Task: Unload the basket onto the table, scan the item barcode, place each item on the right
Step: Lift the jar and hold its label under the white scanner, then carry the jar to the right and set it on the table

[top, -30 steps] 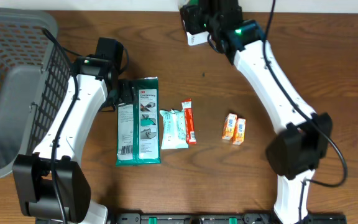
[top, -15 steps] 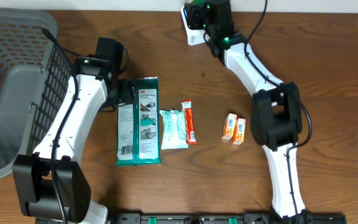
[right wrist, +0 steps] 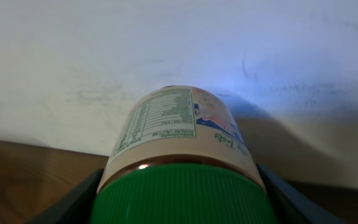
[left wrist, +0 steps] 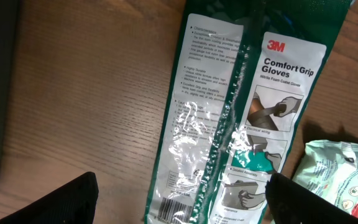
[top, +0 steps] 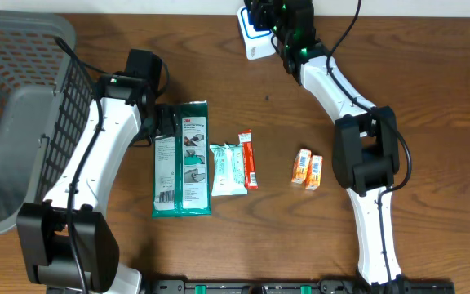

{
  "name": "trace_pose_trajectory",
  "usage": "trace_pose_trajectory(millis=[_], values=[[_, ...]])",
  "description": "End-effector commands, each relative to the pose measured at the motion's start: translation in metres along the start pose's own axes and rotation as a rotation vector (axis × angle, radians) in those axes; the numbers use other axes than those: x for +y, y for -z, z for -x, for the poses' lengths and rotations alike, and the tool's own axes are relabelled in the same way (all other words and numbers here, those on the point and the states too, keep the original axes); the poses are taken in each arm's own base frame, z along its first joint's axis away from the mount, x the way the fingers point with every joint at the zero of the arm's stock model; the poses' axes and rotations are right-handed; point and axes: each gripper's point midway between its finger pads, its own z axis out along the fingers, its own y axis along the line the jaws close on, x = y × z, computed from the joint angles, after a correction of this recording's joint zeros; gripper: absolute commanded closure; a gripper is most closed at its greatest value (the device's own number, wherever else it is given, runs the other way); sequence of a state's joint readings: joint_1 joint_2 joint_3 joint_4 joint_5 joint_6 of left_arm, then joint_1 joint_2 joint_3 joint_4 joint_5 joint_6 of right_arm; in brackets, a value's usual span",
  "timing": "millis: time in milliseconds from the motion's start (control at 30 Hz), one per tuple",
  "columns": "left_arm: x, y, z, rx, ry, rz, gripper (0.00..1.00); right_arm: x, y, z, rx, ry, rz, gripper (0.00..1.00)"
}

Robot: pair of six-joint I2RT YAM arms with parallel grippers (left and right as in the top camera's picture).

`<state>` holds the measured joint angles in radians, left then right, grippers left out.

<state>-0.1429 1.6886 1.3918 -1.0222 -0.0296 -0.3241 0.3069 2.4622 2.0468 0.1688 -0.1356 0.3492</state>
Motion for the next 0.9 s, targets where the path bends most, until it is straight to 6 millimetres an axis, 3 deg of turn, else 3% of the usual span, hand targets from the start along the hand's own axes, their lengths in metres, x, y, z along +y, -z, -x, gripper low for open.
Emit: trace_pose_trajectory(millis=[0, 133, 267, 333, 400, 567, 667, 733, 867], values=[[0.001, 0.005, 0.004, -0.014, 0.002, 0.004, 0.13, 0.012, 0.024, 0.052, -0.059, -0.014, -0.012, 0.99], [0.001, 0.005, 0.004, -0.015, 0.002, 0.004, 0.13, 0.019, 0.074, 0.099, -0.022, -0.005, -0.076, 0.99], [0.001, 0.005, 0.004, -0.015, 0.002, 0.004, 0.13, 0.036, 0.149, 0.131, 0.078, 0.086, -0.11, 0.99], [0.001, 0.005, 0.004, -0.015, 0.002, 0.004, 0.13, 0.03, 0.187, 0.136, 0.136, 0.139, -0.188, 0.99], [0.001, 0.005, 0.004, -0.015, 0.002, 0.004, 0.13, 0.011, 0.221, 0.136, 0.187, 0.155, -0.329, 0.98], [0.001, 0.005, 0.004, -0.015, 0.002, 0.004, 0.13, -0.062, 0.301, 0.111, 0.39, 0.195, -0.733, 0.92], [0.001, 0.005, 0.004, -0.015, 0.002, 0.004, 0.13, -0.104, 0.345, 0.073, 0.619, 0.168, -0.877, 0.99], [0.001, 0.005, 0.004, -0.015, 0.002, 0.004, 0.13, -0.133, 0.372, 0.044, 0.734, 0.052, -0.979, 0.99], [0.001, 0.005, 0.004, -0.015, 0.002, 0.004, 0.13, -0.181, 0.392, 0.01, 0.805, -0.063, -1.089, 0.98]])
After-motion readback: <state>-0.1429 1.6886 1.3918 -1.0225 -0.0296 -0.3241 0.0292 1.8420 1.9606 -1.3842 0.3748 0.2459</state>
